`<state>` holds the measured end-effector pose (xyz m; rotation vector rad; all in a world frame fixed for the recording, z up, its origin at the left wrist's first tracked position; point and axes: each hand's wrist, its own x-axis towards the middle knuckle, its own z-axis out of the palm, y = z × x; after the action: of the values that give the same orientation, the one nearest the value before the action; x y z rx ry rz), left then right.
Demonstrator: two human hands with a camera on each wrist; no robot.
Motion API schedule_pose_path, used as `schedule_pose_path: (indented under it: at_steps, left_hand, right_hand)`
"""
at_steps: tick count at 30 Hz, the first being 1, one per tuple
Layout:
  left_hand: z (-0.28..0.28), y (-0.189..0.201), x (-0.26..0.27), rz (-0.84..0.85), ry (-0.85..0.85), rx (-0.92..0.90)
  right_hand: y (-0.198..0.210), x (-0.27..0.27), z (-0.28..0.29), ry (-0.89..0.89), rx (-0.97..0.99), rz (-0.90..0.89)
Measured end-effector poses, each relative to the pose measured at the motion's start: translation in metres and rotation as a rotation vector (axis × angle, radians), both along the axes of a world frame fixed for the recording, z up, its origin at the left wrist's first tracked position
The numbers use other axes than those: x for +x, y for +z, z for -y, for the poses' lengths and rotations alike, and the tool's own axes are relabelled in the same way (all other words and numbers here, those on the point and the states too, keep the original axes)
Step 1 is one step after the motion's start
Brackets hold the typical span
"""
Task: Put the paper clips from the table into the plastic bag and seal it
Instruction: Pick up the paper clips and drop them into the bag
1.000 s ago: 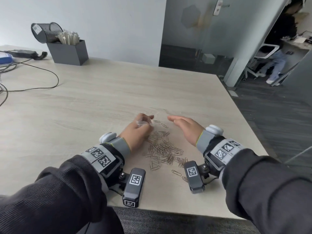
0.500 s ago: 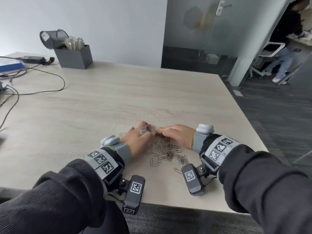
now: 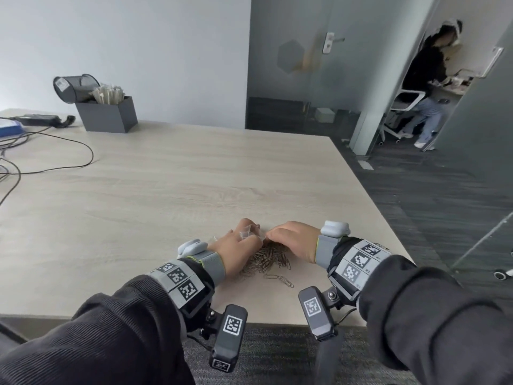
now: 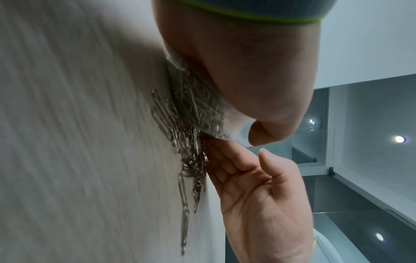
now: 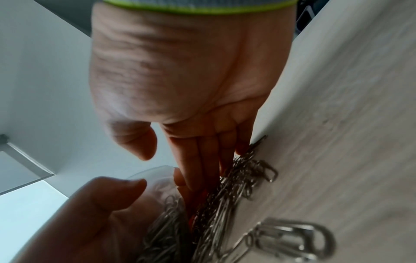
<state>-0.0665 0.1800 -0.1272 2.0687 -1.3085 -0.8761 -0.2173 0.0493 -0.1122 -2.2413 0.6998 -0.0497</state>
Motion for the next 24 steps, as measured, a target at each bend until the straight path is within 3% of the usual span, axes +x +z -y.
schedule_pose_path:
  at_steps: [3, 10, 17, 24]
  left_hand:
    - [-0.007, 0.015, -0.012, -0.07, -0.034, -0.072]
    - [-0.009, 0.043, 0.01, -0.236, 0.107, -0.376]
    - [-0.02, 0.093, 0.033, -0.518, 0.259, -0.815]
    - [-0.037, 0.101, 0.068, -0.548, 0.4, -0.881]
  right_hand:
    - [0.005, -0.01, -0.002, -0.029, 0.058, 0.033]
    - [0.025, -0.029, -0.003, -0.109, 0.272, 0.28]
    - [0.033, -0.028, -0.001, -0.144, 0.344, 0.354]
    - [0.032, -0.022, -0.006, -0.13, 0.352, 0.356]
